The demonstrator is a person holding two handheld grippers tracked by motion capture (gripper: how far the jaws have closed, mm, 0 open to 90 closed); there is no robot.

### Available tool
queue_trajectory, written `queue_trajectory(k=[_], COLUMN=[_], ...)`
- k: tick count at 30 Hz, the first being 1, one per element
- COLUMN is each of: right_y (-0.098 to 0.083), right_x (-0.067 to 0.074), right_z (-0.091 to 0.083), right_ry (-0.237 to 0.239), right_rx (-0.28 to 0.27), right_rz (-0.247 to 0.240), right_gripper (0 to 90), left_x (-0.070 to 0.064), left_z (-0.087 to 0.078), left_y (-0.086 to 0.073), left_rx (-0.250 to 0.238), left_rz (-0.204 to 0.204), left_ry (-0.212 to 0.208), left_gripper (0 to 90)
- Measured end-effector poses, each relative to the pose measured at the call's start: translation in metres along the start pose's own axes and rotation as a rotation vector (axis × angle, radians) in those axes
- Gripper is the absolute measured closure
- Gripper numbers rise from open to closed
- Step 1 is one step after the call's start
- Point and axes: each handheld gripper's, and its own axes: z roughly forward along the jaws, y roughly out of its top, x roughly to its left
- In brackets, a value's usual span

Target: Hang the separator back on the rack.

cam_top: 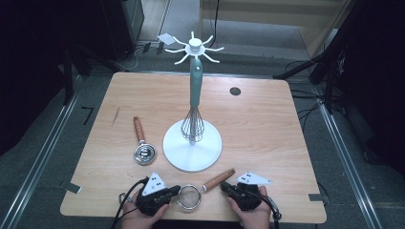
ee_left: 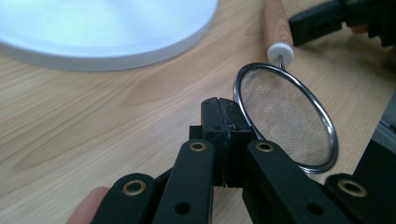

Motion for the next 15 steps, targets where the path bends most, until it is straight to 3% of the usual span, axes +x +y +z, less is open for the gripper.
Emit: queue_trajectory(k=[6, 11, 15], right_y=[0.003, 0.007, 0.004], right_x=[-0.007, -0.012, -0.014], right_z=[0.0, 0.001, -0.008], right_ry=[-0.023, -0.051, -0.056], right_rx=[-0.009, -0.013, -0.042], right_rz=[0.026, 0.02, 0.041], right_gripper=[90.0, 90.0, 89.0], left_x=[-0.017, -0.028, -0.033], left_z=[0.015, 0.03, 0.036], left_y=[0.007, 0.013, 0.016], left_rx=[0.017, 0.045, 0.054], left_rz=[0.043, 0.07, 0.091], left_ry=[-0.034, -0.061, -0.071], left_gripper=[90.0, 90.0, 90.0])
